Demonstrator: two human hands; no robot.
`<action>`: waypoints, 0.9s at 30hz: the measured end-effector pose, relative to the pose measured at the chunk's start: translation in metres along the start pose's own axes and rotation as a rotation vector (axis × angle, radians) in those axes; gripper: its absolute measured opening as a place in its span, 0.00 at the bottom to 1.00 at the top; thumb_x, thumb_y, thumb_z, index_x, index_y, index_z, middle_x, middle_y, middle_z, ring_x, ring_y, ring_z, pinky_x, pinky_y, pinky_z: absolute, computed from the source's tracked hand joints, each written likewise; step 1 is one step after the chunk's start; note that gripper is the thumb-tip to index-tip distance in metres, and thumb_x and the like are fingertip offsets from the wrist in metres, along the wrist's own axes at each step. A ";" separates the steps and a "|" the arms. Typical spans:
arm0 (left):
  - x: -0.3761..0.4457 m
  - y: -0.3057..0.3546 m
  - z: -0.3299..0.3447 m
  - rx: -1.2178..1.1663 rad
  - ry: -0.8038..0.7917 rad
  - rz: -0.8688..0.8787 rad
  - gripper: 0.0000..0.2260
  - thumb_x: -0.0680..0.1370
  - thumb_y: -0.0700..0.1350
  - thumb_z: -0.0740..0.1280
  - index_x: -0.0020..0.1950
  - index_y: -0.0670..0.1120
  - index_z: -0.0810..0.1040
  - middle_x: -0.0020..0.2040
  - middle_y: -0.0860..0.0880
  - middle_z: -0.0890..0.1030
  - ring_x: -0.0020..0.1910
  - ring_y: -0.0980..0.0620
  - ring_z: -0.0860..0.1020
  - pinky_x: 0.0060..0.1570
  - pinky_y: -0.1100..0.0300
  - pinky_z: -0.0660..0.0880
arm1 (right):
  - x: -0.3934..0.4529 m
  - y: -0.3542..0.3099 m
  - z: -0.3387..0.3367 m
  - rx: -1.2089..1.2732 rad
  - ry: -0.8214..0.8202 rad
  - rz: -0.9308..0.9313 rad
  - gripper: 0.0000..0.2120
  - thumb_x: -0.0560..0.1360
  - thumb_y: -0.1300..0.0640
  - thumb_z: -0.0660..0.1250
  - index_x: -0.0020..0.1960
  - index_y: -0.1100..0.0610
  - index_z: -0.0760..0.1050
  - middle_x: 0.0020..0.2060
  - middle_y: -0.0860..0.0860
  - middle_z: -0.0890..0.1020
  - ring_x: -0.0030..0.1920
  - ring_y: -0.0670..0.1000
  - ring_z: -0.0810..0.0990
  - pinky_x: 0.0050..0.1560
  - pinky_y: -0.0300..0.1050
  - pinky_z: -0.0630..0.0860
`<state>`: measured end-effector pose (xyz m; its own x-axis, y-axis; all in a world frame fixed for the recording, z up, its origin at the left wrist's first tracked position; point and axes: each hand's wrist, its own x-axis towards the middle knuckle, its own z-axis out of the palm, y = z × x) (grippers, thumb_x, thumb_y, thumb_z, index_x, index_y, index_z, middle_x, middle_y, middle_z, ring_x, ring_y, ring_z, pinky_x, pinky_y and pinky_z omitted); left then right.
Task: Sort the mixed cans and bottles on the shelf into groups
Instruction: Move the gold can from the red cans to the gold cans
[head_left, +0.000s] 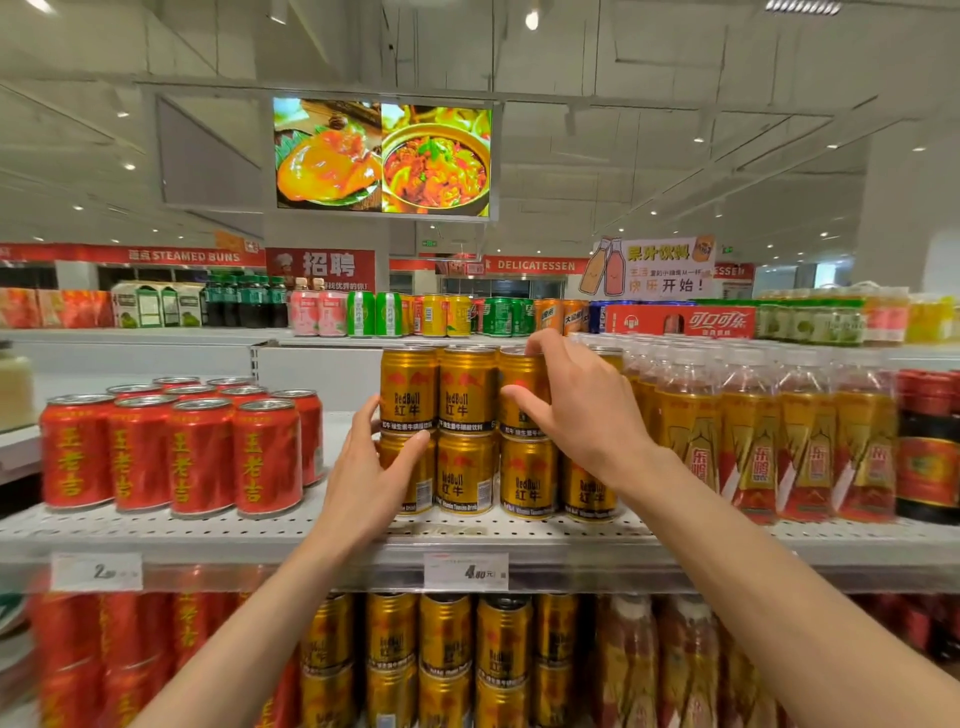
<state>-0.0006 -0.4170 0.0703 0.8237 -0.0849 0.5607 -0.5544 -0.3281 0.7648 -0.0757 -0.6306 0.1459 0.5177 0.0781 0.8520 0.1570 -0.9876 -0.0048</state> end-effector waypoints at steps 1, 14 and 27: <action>0.001 -0.001 0.001 0.009 0.012 0.006 0.32 0.80 0.60 0.67 0.80 0.56 0.59 0.75 0.51 0.72 0.67 0.53 0.73 0.70 0.42 0.73 | 0.000 0.001 0.003 -0.005 0.023 -0.016 0.21 0.77 0.42 0.69 0.62 0.53 0.70 0.52 0.49 0.79 0.49 0.48 0.78 0.46 0.45 0.82; 0.000 -0.009 0.017 0.097 0.162 0.044 0.31 0.77 0.66 0.67 0.75 0.57 0.61 0.71 0.51 0.75 0.66 0.48 0.77 0.64 0.40 0.77 | -0.007 0.016 0.010 -0.066 0.053 -0.069 0.26 0.75 0.43 0.72 0.67 0.55 0.73 0.58 0.51 0.82 0.57 0.51 0.81 0.47 0.46 0.82; -0.006 -0.010 0.024 0.179 0.226 0.110 0.31 0.80 0.61 0.66 0.79 0.52 0.62 0.72 0.50 0.73 0.69 0.50 0.73 0.65 0.50 0.72 | -0.019 0.005 0.020 -0.041 0.085 -0.016 0.28 0.76 0.51 0.73 0.71 0.60 0.71 0.67 0.56 0.78 0.68 0.55 0.77 0.57 0.50 0.82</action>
<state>0.0028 -0.4360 0.0515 0.7016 0.0760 0.7085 -0.5921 -0.4910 0.6390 -0.0672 -0.6347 0.1194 0.4420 0.0842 0.8931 0.1298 -0.9911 0.0292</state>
